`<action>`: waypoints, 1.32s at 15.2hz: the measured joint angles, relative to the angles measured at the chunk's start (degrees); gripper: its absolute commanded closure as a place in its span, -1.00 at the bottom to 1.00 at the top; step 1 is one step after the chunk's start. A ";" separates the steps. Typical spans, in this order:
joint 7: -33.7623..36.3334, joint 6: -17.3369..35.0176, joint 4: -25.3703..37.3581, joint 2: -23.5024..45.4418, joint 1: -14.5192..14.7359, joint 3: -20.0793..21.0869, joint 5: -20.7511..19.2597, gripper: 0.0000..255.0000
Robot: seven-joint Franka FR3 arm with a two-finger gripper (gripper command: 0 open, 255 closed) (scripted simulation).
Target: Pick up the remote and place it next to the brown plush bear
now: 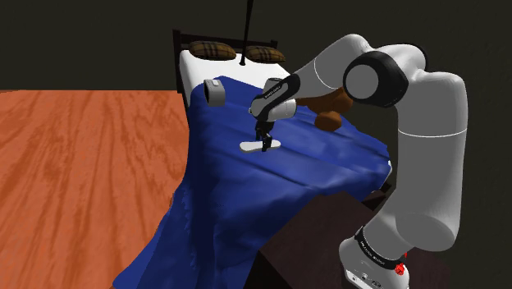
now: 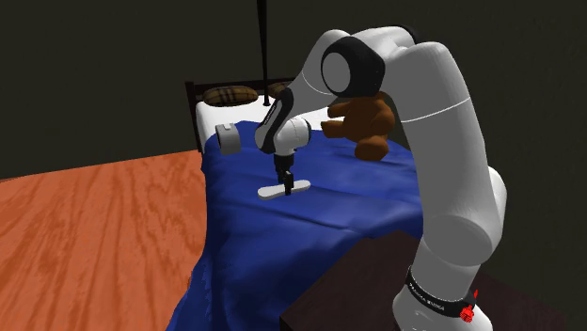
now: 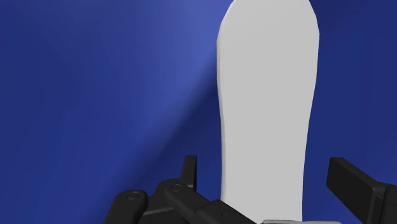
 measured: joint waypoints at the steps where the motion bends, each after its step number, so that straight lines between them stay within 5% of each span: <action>1: 0.00 0.01 0.00 0.00 0.00 0.00 0.00 -1.00; 2: 0.00 0.01 0.00 0.00 0.00 0.00 0.00 1.00; 20: 1.20 -3.84 -0.04 -4.01 0.89 -1.30 -1.83 1.00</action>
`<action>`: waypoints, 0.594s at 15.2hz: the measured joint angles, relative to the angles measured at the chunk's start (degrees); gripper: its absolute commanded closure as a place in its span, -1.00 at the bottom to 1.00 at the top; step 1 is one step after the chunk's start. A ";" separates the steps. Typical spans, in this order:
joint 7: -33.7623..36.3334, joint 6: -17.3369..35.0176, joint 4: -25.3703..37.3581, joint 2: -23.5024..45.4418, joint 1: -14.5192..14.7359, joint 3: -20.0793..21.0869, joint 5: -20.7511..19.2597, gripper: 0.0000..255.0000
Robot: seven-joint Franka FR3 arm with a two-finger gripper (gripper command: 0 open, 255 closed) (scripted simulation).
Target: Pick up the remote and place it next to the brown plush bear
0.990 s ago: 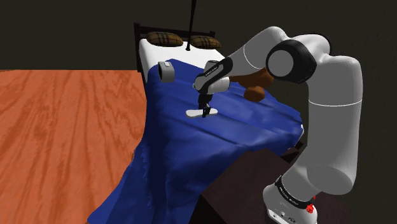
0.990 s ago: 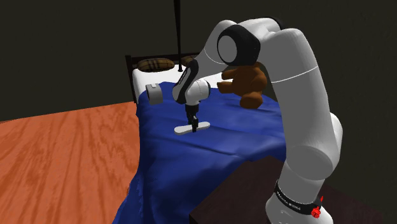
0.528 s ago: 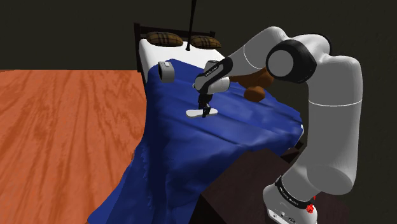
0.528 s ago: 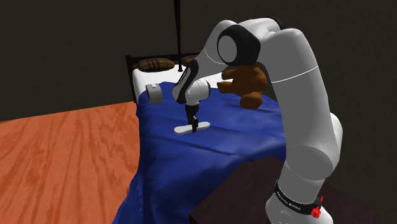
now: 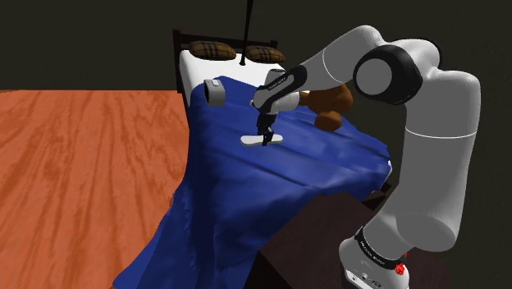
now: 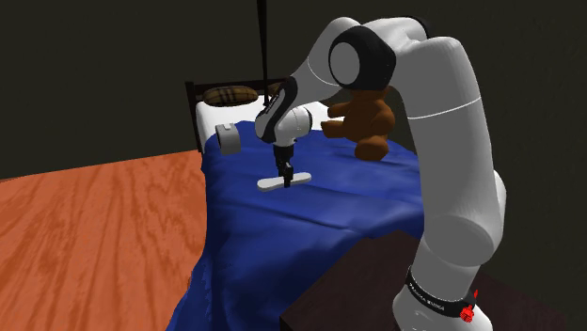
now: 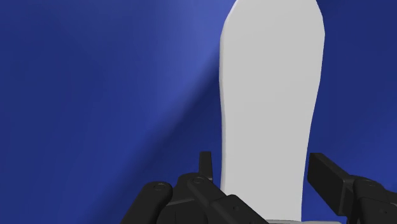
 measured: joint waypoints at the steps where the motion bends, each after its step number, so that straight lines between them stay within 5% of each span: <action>1: 0.19 -0.57 0.07 -0.53 0.13 -0.16 -0.26 1.00; 9: 1.72 -5.27 0.65 -4.88 1.07 -1.34 -2.41 1.00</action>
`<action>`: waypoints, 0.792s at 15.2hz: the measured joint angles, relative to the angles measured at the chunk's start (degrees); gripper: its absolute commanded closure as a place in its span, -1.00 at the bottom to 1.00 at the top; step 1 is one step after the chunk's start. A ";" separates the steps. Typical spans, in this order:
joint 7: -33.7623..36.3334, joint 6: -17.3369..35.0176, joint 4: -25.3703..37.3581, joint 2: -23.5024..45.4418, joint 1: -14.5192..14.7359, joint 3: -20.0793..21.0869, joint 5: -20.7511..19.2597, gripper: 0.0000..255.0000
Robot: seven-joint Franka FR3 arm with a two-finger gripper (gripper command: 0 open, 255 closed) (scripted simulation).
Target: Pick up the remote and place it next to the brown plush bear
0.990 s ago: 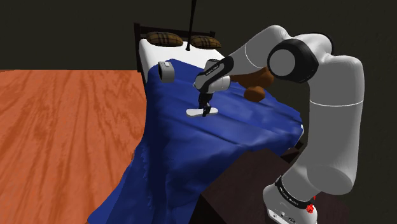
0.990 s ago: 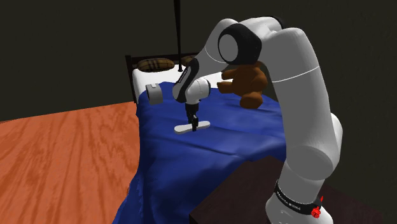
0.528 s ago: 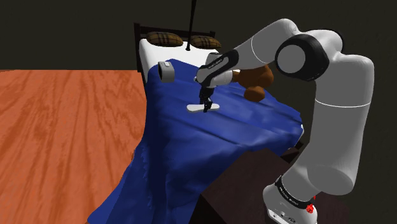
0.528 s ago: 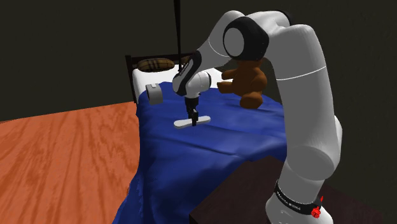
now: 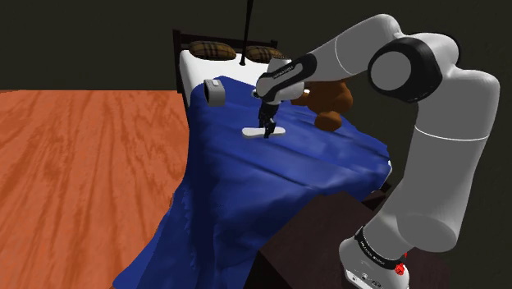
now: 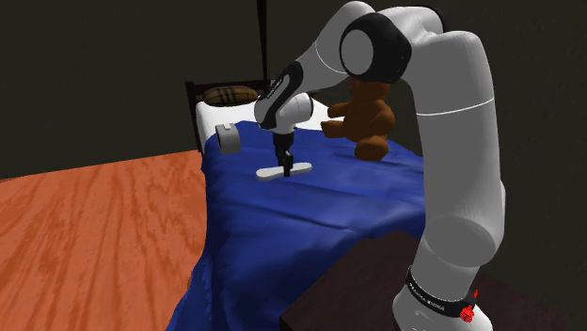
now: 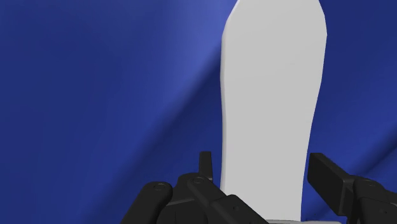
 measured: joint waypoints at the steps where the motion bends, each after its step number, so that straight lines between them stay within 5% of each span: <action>1: 0.18 -0.64 0.04 -0.65 0.11 -0.15 -0.30 1.00; 12: 1.83 -7.51 2.60 -5.27 0.82 -1.14 -2.69 1.00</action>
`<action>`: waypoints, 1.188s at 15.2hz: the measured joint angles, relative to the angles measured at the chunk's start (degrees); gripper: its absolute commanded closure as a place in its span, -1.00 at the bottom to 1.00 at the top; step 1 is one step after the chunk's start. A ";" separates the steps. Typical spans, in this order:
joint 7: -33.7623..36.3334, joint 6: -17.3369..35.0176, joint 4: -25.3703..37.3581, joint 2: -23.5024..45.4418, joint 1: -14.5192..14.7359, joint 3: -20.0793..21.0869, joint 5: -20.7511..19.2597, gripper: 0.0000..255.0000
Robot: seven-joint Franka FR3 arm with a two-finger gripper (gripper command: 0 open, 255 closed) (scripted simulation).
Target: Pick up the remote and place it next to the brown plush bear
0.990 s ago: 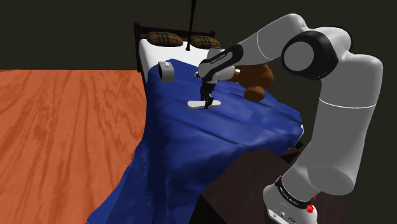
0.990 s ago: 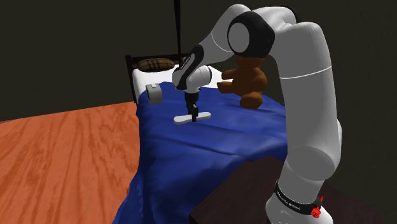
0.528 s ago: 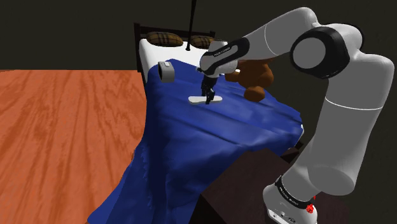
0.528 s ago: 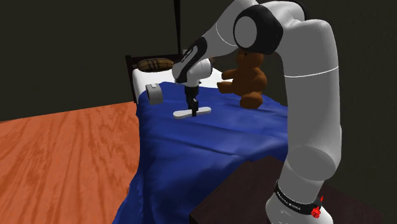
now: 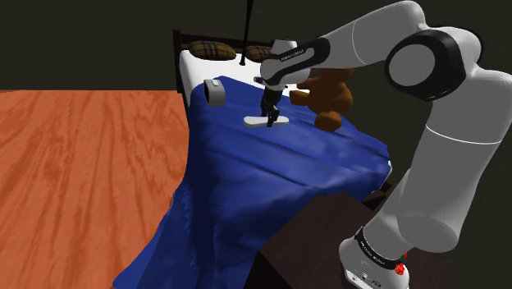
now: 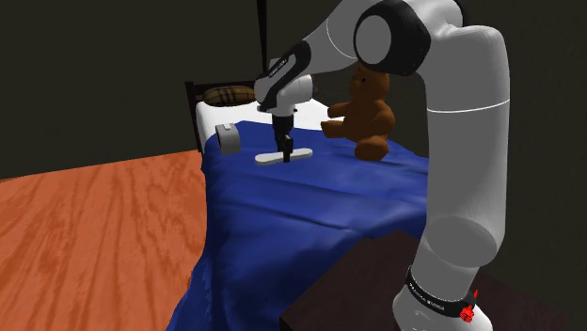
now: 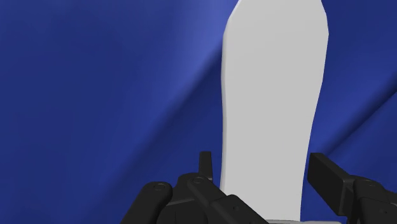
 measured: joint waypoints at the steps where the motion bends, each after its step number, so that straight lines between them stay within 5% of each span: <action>1: 0.18 -0.65 0.22 -0.45 0.08 -0.06 -0.22 1.00; 18: 1.87 -12.49 7.58 -5.30 0.50 -0.77 -2.68 1.00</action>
